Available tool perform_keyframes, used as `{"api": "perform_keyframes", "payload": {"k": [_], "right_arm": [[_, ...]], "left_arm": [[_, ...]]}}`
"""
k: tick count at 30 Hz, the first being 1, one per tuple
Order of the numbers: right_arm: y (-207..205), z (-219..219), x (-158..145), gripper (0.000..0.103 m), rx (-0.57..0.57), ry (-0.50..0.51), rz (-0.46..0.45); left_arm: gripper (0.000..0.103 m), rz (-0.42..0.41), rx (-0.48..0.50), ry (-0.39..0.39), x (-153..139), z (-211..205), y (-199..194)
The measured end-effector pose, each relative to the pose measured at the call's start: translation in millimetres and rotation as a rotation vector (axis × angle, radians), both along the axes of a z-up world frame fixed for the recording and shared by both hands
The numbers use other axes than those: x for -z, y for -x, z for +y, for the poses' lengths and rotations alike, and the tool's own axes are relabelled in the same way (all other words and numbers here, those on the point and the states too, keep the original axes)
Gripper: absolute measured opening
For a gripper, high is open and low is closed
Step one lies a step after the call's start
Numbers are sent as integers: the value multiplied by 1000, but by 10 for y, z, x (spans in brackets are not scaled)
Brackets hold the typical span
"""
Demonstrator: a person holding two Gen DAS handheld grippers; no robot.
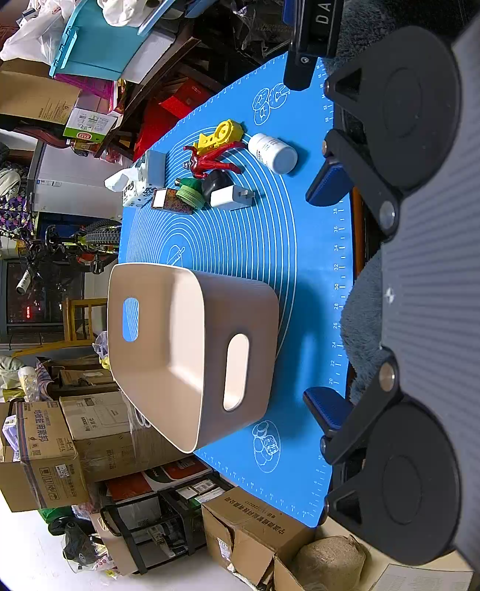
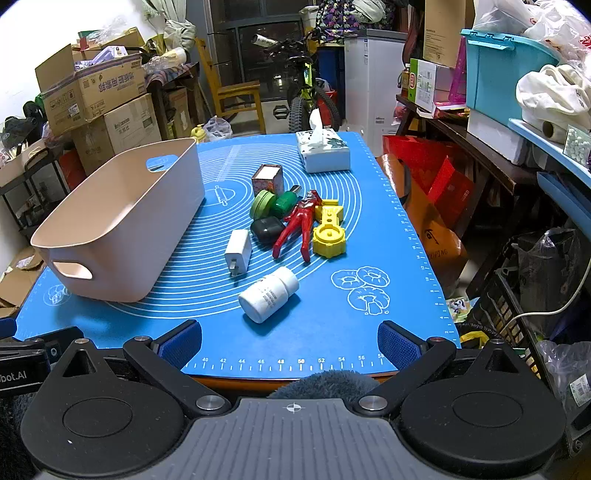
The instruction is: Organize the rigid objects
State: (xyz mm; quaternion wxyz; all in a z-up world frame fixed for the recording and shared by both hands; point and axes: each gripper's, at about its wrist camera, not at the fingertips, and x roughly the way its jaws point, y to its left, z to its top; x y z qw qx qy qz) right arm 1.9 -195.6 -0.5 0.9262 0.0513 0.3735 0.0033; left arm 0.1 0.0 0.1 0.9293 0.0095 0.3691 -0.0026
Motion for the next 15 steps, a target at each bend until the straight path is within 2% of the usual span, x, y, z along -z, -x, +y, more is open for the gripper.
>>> {"api": "perform_keyframes", "payload": {"k": [15], "right_arm": [[0, 4, -6, 101, 1, 0, 0]], "left_arm": [[103, 0, 1, -1, 15, 17, 5]]}}
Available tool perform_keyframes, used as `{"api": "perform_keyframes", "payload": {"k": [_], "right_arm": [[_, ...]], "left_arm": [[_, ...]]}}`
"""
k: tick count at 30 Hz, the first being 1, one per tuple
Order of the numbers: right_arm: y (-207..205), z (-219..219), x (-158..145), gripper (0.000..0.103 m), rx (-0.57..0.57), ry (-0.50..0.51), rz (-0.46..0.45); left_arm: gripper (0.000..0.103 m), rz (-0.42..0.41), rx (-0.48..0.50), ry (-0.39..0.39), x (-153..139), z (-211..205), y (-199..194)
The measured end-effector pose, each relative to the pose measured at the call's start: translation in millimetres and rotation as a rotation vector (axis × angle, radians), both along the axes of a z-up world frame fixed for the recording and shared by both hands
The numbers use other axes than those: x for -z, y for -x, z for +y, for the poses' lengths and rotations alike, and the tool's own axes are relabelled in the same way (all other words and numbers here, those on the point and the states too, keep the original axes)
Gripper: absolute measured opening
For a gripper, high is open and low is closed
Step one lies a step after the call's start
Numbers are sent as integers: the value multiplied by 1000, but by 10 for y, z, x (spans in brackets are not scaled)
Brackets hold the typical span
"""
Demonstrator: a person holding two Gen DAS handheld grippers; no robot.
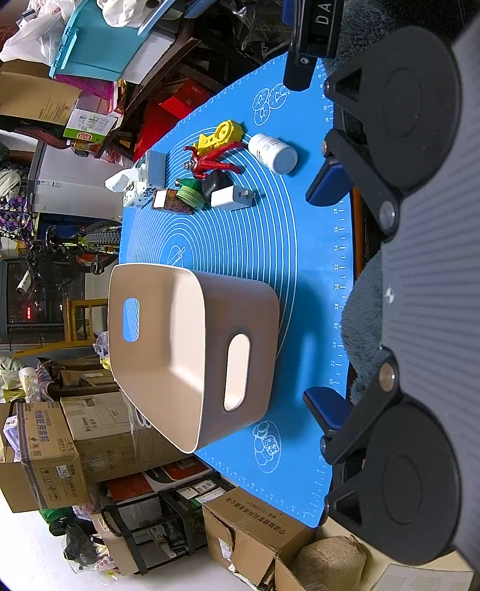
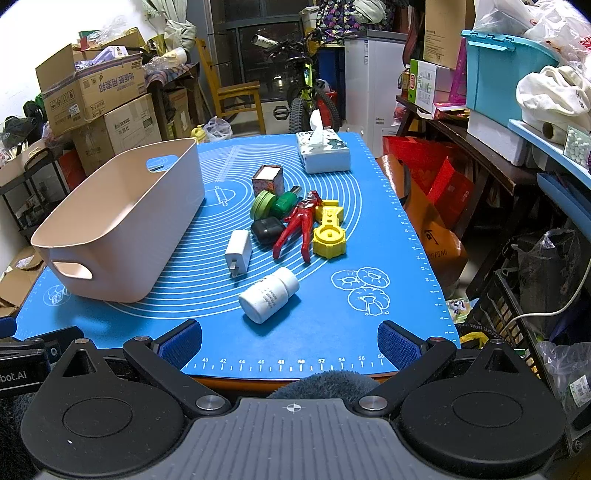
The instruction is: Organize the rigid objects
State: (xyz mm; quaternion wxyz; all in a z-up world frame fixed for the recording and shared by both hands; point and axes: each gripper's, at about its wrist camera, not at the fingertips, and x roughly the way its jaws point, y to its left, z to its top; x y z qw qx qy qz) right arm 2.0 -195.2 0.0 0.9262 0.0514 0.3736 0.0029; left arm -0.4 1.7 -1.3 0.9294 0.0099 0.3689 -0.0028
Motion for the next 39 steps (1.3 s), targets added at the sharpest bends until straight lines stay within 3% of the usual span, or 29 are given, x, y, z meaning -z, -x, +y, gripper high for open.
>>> {"api": "perform_keyframes", "payload": {"k": [39], "right_arm": [[-5, 9, 3, 101, -1, 3, 1]], "left_arm": [[103, 0, 1, 1, 0, -15, -20]]}}
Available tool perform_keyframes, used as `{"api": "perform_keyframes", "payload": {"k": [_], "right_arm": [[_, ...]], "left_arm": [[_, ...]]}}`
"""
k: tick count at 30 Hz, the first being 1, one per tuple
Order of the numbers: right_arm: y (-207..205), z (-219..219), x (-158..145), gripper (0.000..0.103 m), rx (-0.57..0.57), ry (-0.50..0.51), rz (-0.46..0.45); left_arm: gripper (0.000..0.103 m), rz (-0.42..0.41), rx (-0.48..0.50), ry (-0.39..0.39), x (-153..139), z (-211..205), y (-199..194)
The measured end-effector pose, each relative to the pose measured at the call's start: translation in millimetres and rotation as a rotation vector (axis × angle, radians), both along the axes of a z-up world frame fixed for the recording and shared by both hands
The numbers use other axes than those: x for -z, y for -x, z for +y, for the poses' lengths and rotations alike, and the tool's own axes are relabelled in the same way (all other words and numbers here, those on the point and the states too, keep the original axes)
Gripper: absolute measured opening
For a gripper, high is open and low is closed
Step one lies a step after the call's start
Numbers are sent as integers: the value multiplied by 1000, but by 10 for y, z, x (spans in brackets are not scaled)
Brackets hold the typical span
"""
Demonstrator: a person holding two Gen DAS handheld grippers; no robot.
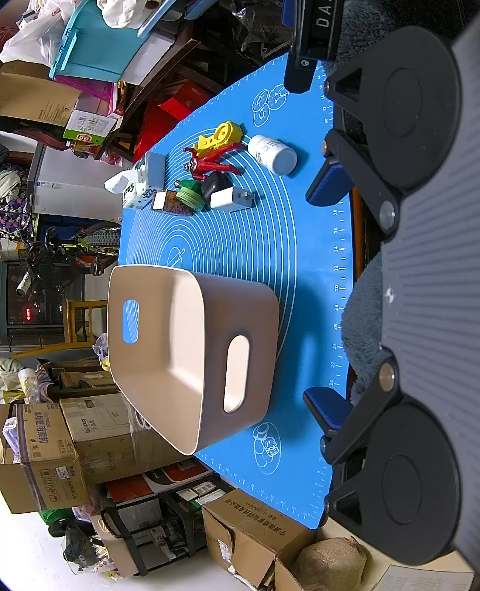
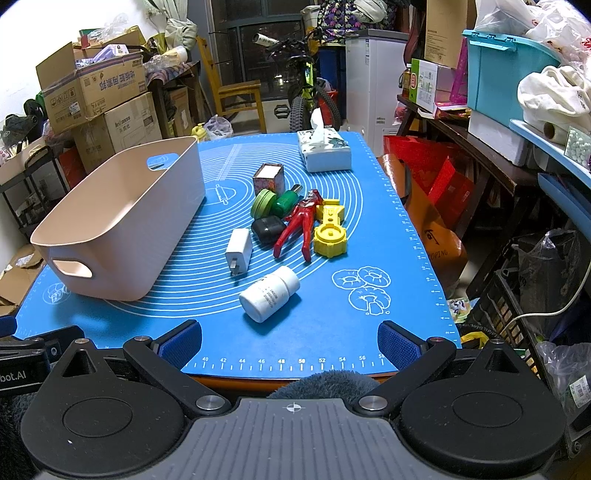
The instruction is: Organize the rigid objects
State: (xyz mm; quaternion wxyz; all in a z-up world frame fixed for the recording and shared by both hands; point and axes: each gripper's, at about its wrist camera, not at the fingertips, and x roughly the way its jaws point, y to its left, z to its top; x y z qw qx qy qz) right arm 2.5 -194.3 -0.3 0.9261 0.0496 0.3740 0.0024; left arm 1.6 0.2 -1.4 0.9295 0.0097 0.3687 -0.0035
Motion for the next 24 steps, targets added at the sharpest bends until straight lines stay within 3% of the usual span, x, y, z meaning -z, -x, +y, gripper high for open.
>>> {"api": "perform_keyframes", "payload": {"k": [16, 24], "right_arm": [[5, 87, -70, 101, -13, 11, -23], [-112, 105, -213, 101, -22, 10, -61]], "left_arm": [[103, -10, 1, -15, -48, 3, 14], [103, -56, -60, -29, -329, 315, -83]]}}
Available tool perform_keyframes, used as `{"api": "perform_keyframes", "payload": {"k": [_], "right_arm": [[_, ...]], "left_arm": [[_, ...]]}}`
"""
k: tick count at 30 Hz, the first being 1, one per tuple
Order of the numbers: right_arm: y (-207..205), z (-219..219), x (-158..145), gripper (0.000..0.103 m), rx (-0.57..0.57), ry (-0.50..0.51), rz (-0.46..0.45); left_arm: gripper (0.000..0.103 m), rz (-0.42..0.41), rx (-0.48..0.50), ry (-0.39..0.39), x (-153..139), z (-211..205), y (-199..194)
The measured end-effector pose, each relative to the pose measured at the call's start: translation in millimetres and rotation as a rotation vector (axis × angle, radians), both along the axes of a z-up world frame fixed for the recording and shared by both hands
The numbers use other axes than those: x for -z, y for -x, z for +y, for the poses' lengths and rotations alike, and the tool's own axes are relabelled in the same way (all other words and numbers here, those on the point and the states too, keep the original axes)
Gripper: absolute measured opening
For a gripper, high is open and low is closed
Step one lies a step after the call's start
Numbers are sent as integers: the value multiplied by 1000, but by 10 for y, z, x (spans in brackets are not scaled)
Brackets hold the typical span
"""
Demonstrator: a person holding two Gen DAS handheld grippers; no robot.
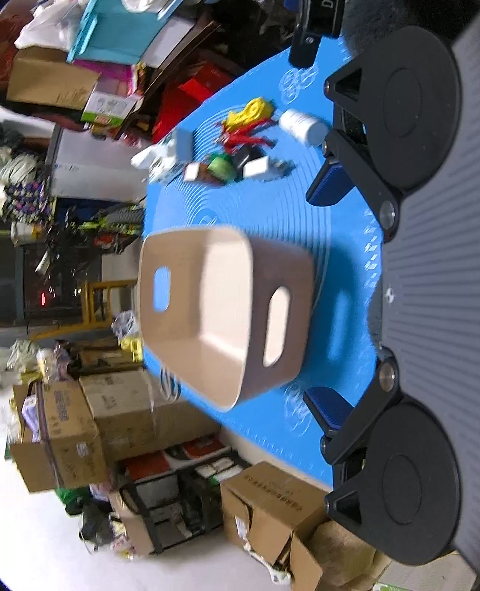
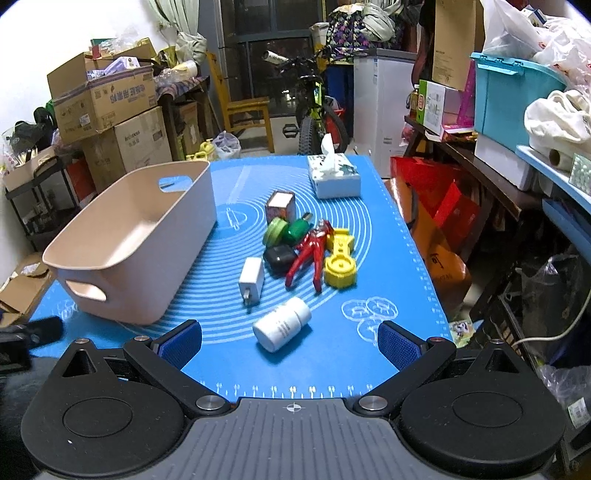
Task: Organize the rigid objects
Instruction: 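Grasp the basket rim with the left tool while the right tool grasps the white pill bottle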
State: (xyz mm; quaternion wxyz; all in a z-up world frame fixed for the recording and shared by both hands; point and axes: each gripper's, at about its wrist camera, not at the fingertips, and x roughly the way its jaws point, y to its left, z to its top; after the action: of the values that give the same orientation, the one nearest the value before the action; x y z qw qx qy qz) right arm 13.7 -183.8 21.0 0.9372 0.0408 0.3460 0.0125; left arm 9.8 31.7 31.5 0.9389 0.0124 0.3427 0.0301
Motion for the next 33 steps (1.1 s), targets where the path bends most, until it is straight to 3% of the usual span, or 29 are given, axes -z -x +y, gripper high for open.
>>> {"api": "perform_keyframes", "payload": {"k": [11, 18, 27, 29, 33], "right_arm": [[-554, 43, 20, 101, 29, -56, 27], [-1005, 173, 284, 101, 34, -55, 89], [-1312, 298, 661, 99, 104, -27, 170], [-1354, 312, 731, 98, 121, -23, 187], [-1407, 317, 853, 96, 154, -12, 223]], "left_arm": [[103, -38, -158, 77, -306, 669, -596], [102, 5, -240, 35, -84, 1034, -1131], [101, 56, -209, 23, 130, 1203, -1537], [83, 69, -197, 6, 188, 1205, -1613], [76, 126, -170, 12, 346, 1260, -1712]]}}
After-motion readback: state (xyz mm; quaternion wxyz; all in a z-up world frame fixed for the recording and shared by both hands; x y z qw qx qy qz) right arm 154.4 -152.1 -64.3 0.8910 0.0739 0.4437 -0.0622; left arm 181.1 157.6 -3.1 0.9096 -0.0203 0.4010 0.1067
